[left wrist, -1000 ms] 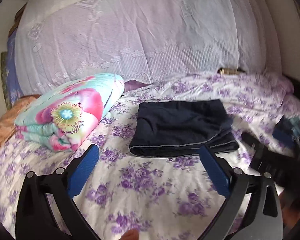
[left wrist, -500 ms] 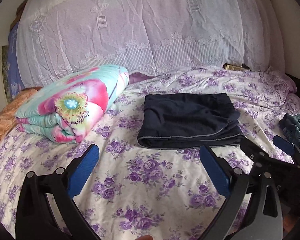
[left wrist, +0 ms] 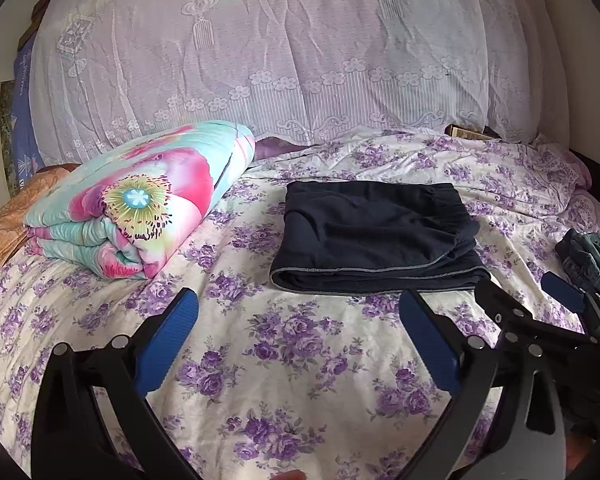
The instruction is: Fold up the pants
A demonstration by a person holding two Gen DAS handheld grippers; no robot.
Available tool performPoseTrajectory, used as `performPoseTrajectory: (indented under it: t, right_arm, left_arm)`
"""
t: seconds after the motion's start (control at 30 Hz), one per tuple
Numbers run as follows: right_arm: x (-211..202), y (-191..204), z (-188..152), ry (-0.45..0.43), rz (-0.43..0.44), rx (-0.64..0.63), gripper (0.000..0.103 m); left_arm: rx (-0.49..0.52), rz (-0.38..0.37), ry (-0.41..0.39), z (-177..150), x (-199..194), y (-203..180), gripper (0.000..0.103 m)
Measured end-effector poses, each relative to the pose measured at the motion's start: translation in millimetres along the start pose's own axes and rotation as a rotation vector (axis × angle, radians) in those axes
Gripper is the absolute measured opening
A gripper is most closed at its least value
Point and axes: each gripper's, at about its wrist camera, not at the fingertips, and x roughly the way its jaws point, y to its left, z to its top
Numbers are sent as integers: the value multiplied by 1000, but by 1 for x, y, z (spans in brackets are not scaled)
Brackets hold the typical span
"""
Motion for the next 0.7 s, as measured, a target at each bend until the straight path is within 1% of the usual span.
performPoseTrajectory:
  t: [0.13,0.43,0.6,0.7]
  right_arm:
    - [0,0,0,-1,-1,0,99]
    - [0,0,0,0,0,0,99]
    - [0,0,0,0,0,1,99]
    - [0,0,0,1,0,1,99]
  left_arm:
    - [-5,-13,11,-1,2,-1,98]
    - [0,-9,13,-2,3,-3,98]
    - [-9,-18,17,-2,4,-2,98]
    - [-8,-18,2,-3,2,-3,98]
